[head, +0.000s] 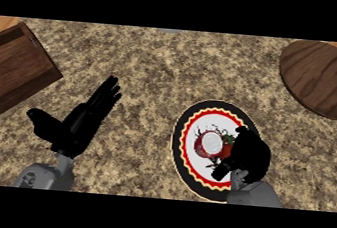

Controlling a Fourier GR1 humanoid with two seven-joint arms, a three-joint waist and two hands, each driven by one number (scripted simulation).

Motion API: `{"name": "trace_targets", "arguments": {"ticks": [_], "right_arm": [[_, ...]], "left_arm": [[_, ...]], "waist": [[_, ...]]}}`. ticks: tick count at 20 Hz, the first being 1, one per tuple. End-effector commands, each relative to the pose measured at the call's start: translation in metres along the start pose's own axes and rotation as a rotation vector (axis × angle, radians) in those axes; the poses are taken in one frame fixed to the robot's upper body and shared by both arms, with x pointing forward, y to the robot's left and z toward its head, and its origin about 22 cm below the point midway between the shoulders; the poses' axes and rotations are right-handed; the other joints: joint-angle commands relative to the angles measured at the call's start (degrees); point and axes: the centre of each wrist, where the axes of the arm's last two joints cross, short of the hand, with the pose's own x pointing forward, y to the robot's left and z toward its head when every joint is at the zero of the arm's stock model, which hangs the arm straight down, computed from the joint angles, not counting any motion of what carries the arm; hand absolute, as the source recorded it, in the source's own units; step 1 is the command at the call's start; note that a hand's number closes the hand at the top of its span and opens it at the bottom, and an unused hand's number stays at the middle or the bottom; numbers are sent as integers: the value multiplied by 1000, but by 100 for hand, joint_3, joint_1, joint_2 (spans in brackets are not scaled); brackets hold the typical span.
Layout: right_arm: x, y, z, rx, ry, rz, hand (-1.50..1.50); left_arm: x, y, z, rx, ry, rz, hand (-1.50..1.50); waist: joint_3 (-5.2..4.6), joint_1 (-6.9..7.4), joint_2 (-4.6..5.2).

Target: Pick the bell pepper from the plate and place it in the bowl

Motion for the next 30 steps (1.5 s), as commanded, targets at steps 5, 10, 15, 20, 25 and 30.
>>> {"name": "trace_targets", "arguments": {"ticks": [5,10,15,20,25,30], "right_arm": [[5,8,-12,-42,41,33,150],[13,15,-18,-56,7,59,150],[12,19,0,-126,17,97,150],[57,-40,-49,-53,-86,110,150],[64,-66,-102,-115,-91,139,150],[90,-100,-58,-240,-155,27,150]], "left_arm": [[9,-15,-8,-6,6,-4,0],[-10,0,0,-6,1,-1,0],[2,-7,3,-11,26,14,0],[5,12,-15,-11,-8,3,0],[-9,4,-5,-8,0,8,0],[2,-2,-15,5,-1,2,0]], "waist": [[8,-3,11],[8,4,16],[8,6,6],[7,50,40],[9,101,47],[7,5,14]]}}
